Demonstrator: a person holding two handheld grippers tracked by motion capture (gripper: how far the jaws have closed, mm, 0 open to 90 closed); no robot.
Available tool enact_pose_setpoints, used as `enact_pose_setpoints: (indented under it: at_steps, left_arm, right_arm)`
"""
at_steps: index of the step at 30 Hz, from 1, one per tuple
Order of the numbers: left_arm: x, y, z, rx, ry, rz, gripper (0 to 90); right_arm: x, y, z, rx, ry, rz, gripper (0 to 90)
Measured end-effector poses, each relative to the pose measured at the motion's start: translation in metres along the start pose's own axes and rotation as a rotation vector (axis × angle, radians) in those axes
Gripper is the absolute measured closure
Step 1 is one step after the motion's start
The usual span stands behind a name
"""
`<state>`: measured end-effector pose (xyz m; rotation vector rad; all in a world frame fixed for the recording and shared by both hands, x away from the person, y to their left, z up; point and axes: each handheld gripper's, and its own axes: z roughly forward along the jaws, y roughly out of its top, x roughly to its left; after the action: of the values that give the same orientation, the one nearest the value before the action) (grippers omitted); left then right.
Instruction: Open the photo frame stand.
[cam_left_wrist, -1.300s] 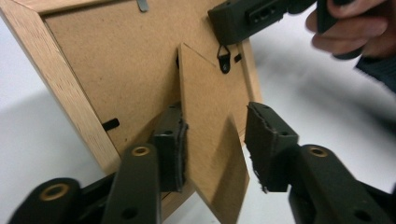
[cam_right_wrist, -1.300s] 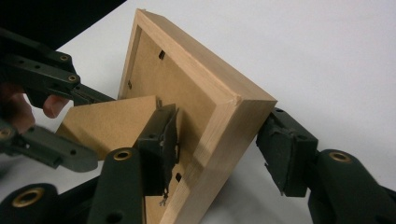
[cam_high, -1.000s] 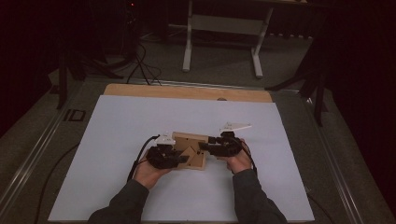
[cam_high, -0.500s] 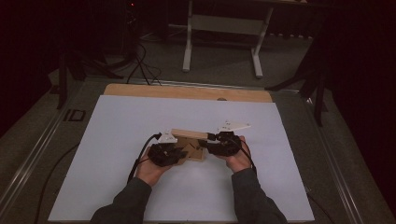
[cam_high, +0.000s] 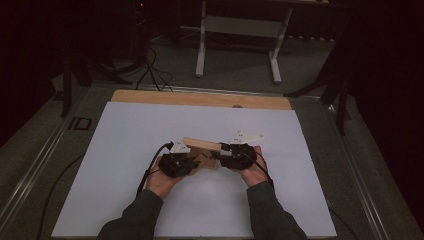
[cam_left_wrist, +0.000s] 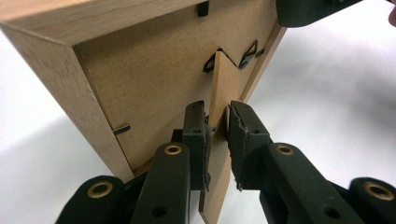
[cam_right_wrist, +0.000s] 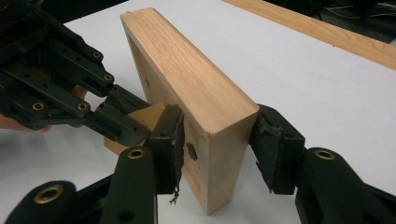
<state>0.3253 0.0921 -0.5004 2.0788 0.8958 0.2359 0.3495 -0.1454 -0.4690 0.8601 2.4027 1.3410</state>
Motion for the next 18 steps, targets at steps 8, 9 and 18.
enact_pose_setpoints:
  at_steps: [8, 9, 18]
  left_arm:
    - [0.002, -0.007, -0.003, -0.013, -0.031, -0.030, 77.6]
    - [0.002, -0.007, -0.003, -0.013, -0.031, -0.030, 77.4]
    - [0.001, -0.015, -0.005, -0.010, -0.048, -0.043, 75.5]
  right_arm:
    - [0.006, -0.004, -0.002, -0.008, 0.028, 0.009, 52.0]
    - [0.006, -0.004, -0.002, -0.008, 0.028, 0.009, 52.0]
    - [0.016, -0.010, -0.007, -0.009, 0.045, -0.014, 50.3]
